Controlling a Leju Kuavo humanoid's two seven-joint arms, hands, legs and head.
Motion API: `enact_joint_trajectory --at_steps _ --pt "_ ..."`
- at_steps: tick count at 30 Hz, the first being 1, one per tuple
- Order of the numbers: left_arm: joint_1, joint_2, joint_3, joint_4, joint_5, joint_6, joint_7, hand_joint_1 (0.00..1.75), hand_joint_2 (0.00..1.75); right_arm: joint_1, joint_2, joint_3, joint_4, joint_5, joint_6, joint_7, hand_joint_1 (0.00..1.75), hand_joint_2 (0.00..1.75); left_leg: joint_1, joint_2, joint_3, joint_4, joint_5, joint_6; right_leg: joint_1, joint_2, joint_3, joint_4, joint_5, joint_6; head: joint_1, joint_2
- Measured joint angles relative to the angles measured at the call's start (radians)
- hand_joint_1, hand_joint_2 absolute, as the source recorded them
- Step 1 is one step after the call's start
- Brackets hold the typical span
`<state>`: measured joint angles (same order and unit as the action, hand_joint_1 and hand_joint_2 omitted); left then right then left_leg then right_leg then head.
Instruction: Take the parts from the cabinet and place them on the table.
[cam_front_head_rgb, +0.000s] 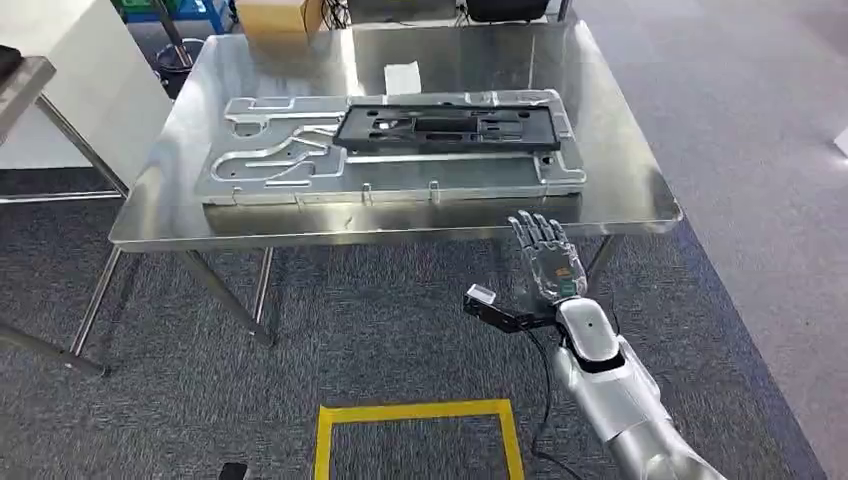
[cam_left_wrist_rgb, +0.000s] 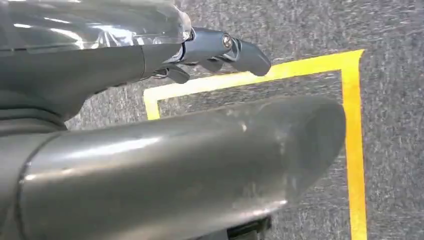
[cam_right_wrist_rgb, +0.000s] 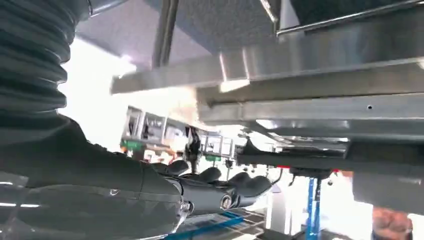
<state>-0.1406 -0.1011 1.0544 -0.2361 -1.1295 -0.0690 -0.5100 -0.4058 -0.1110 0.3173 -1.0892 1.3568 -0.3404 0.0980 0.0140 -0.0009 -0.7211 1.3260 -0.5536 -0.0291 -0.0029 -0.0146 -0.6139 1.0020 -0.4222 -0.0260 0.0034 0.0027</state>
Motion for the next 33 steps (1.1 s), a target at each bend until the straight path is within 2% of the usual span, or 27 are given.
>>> enact_joint_trajectory --at_steps 2,3,4,5,8,9,10,11,12,13,14,16,17,18,19,20,21,23,24,25,26,28,29,30,31,32,33 --pt "0.008 0.0 0.005 0.0 0.013 0.004 -0.009 0.0 0.0 0.096 0.016 -0.044 -0.072 -0.068 -0.058 -0.023 0.0 1.75 -0.001 0.0 0.092 -0.087 0.074 0.007 0.003 -0.003 -0.027 0.008 0.016 0.003 0.0 0.0" --pt "0.012 0.0 0.008 0.0 0.019 0.006 -0.015 0.0 0.0 0.142 0.027 -0.071 -0.108 -0.105 -0.083 -0.038 0.0 1.75 -0.003 -0.002 0.157 -0.168 0.082 0.015 0.005 -0.003 -0.038 0.012 0.023 0.005 0.0 0.0" --pt "0.014 0.001 0.013 -0.001 0.024 0.007 -0.019 0.0 0.0 0.193 0.044 -0.1 -0.148 -0.147 -0.103 -0.06 0.0 1.75 -0.007 -0.006 0.228 -0.267 0.038 0.027 0.003 -0.004 -0.043 0.018 0.028 0.009 0.0 0.0" --pt "0.018 0.002 0.018 -0.001 0.031 0.009 -0.027 0.0 0.0 0.241 0.052 -0.126 -0.18 -0.187 -0.13 -0.086 0.0 1.75 -0.012 -0.006 0.272 -0.338 0.017 0.031 0.007 -0.005 -0.045 0.021 0.032 0.014 0.001 0.0" --pt "0.037 0.0 0.034 -0.001 0.048 0.011 -0.042 0.0 0.0 0.384 0.098 -0.211 -0.253 -0.35 -0.174 -0.199 0.0 1.75 -0.019 -0.005 0.258 -0.339 0.034 0.044 0.001 -0.009 -0.04 0.007 0.06 0.034 0.0 0.0" --pt "0.044 -0.003 0.042 0.0 0.051 0.011 -0.046 0.0 0.0 0.431 0.114 -0.248 -0.268 -0.398 -0.176 -0.243 0.0 1.75 -0.006 0.003 0.253 -0.351 0.054 0.053 0.0 -0.004 -0.045 0.014 0.048 0.04 -0.003 0.0" --pt "0.048 -0.004 0.048 0.0 0.052 0.011 -0.048 0.0 0.0 0.466 0.132 -0.285 -0.277 -0.433 -0.174 -0.281 0.0 1.75 -0.007 0.004 0.243 -0.353 0.064 0.055 -0.001 0.007 -0.053 0.03 0.006 0.046 -0.002 0.0" --pt "0.052 -0.004 0.053 0.0 0.053 0.012 -0.051 0.0 0.0 0.503 0.158 -0.332 -0.284 -0.465 -0.169 -0.328 0.0 1.75 -0.007 0.006 0.226 -0.353 0.077 0.068 -0.003 0.011 -0.068 0.083 -0.069 0.05 0.007 0.0" --pt "0.055 -0.005 0.057 0.0 0.053 0.013 -0.054 0.0 0.0 0.53 0.178 -0.378 -0.285 -0.483 -0.157 -0.369 0.0 1.75 -0.007 0.007 0.214 -0.352 0.088 0.069 -0.007 0.011 -0.085 0.154 -0.135 0.055 0.008 0.0" --pt "0.057 -0.006 0.063 0.0 0.056 0.015 -0.056 0.0 0.0 0.55 0.2 -0.431 -0.285 -0.5 -0.137 -0.409 0.0 1.75 -0.007 0.008 0.195 -0.351 0.101 0.069 -0.01 0.012 -0.101 0.232 -0.18 0.06 0.007 0.0" --pt "0.057 -0.006 0.069 0.0 0.056 0.016 -0.058 0.0 0.0 0.565 0.219 -0.48 -0.283 -0.512 -0.117 -0.441 0.0 1.75 -0.007 0.008 0.176 -0.348 0.113 0.066 -0.012 0.012 -0.11 0.292 -0.189 0.064 0.008 0.0" --pt "0.06 -0.009 0.081 0.0 0.059 0.02 -0.06 0.0 0.0 0.581 0.266 -0.61 -0.27 -0.534 -0.055 -0.515 0.0 1.75 -0.005 0.01 0.139 -0.338 0.133 0.059 -0.018 0.012 -0.075 0.305 -0.12 0.071 0.008 0.0" --pt "0.06 -0.01 0.088 0.0 0.059 0.021 -0.06 0.0 0.0 0.583 0.292 -0.686 -0.26 -0.539 -0.021 -0.555 0.0 1.75 -0.003 0.011 0.122 -0.33 0.141 0.055 -0.022 0.012 -0.026 0.254 -0.08 0.074 0.007 0.0" --pt "0.062 -0.012 0.095 0.0 0.059 0.021 -0.061 0.0 0.0 0.582 0.313 -0.757 -0.249 -0.54 0.002 -0.589 0.0 1.75 -0.002 0.01 0.106 -0.322 0.148 0.049 -0.027 0.012 0.044 0.165 -0.066 0.075 0.008 0.0" --pt "0.062 -0.012 0.098 -0.001 0.059 0.021 -0.061 0.0 0.0 0.582 0.328 -0.809 -0.242 -0.539 0.014 -0.609 0.0 1.75 -0.003 0.009 0.099 -0.313 0.153 0.043 -0.03 0.012 0.118 0.071 -0.097 0.073 0.008 0.0" --pt "0.063 -0.013 0.1 -0.001 0.059 0.021 -0.062 0.0 0.0 0.58 0.342 -0.856 -0.237 -0.539 0.021 -0.621 0.0 1.75 -0.007 0.009 0.09 -0.303 0.155 0.037 -0.022 0.014 0.165 -0.014 -0.13 0.069 0.009 0.0" --pt "0.064 -0.014 0.102 -0.001 0.059 0.021 -0.062 0.0 0.0 0.58 0.356 -0.886 -0.232 -0.539 0.027 -0.626 0.0 1.75 -0.007 0.011 0.089 -0.304 0.165 0.028 -0.02 0.013 0.164 -0.018 -0.139 0.059 0.009 0.0" --pt "0.064 -0.014 0.11 0.0 0.059 0.021 -0.063 0.0 0.0 0.577 0.379 -0.957 -0.22 -0.541 0.056 -0.627 0.0 1.75 -0.005 0.013 0.087 -0.312 0.186 0.014 -0.012 0.014 0.15 -0.013 -0.124 0.043 0.01 0.0" --pt "0.067 -0.014 0.116 -0.001 0.059 0.022 -0.063 0.0 0.0 0.57 0.393 -1.004 -0.207 -0.547 0.08 -0.633 0.0 1.75 -0.001 0.011 0.081 -0.309 0.187 0.009 -0.022 0.01 0.14 -0.022 -0.108 0.03 0.012 0.0" --pt "0.066 -0.013 0.122 -0.001 0.059 0.024 -0.064 0.0 0.0 0.558 0.402 -1.056 -0.191 -0.551 0.105 -0.646 0.0 1.75 0.002 0.009 0.071 -0.29 0.143 0.006 -0.02 0.006 0.128 -0.02 -0.097 0.02 0.008 0.0" --pt "0.067 -0.014 0.126 -0.001 0.06 0.024 -0.064 0.0 0.0 0.548 0.411 -1.103 -0.176 -0.552 0.121 -0.659 0.0 1.75 0.002 0.009 0.059 -0.245 0.075 0.004 -0.019 0.006 0.113 -0.02 -0.086 0.013 0.005 0.0" --pt "0.068 -0.015 0.131 0.0 0.06 0.024 -0.064 0.0 0.0 0.536 0.426 -1.203 -0.143 -0.551 0.142 -0.686 0.0 1.75 0.002 0.009 0.029 -0.1 -0.041 -0.004 -0.013 0.002 0.082 -0.018 -0.061 0.008 0.002 0.0" --pt "0.067 -0.015 0.135 0.0 0.06 0.024 -0.064 0.0 0.0 0.534 0.429 -1.245 -0.128 -0.551 0.146 -0.693 0.0 1.75 0.002 0.009 0.022 -0.028 -0.063 -0.005 -0.01 0.001 0.063 -0.014 -0.048 0.007 0.002 0.0" --pt "0.068 -0.015 0.139 -0.001 0.06 0.024 -0.064 0.0 0.0 0.531 0.432 -1.276 -0.117 -0.55 0.15 -0.697 0.0 1.75 0.001 0.009 0.031 0.004 -0.049 -0.003 -0.007 0.0 0.042 -0.009 -0.037 0.007 0.002 0.0" --pt "0.068 -0.015 0.142 -0.001 0.06 0.024 -0.064 0.0 0.0 0.528 0.434 -1.299 -0.109 -0.55 0.15 -0.698 0.0 1.75 0.001 0.009 0.058 -0.006 -0.015 0.001 -0.004 0.0 0.024 -0.004 -0.027 0.007 0.001 0.0" --pt "0.068 -0.015 0.144 -0.001 0.06 0.024 -0.065 0.0 0.0 0.525 0.434 -1.315 -0.102 -0.55 0.15 -0.699 0.0 1.75 -0.001 0.008 0.102 -0.051 0.023 0.006 -0.002 0.0 0.007 0.001 -0.018 0.008 0.001 0.0" --pt "0.066 -0.015 0.145 -0.001 0.06 0.024 -0.065 0.0 0.0 0.522 0.435 -1.333 -0.096 -0.55 0.15 -0.699 0.0 1.75 -0.004 0.007 0.168 -0.134 0.051 0.016 0.0 0.001 -0.01 0.006 -0.007 0.009 0.001 0.0"
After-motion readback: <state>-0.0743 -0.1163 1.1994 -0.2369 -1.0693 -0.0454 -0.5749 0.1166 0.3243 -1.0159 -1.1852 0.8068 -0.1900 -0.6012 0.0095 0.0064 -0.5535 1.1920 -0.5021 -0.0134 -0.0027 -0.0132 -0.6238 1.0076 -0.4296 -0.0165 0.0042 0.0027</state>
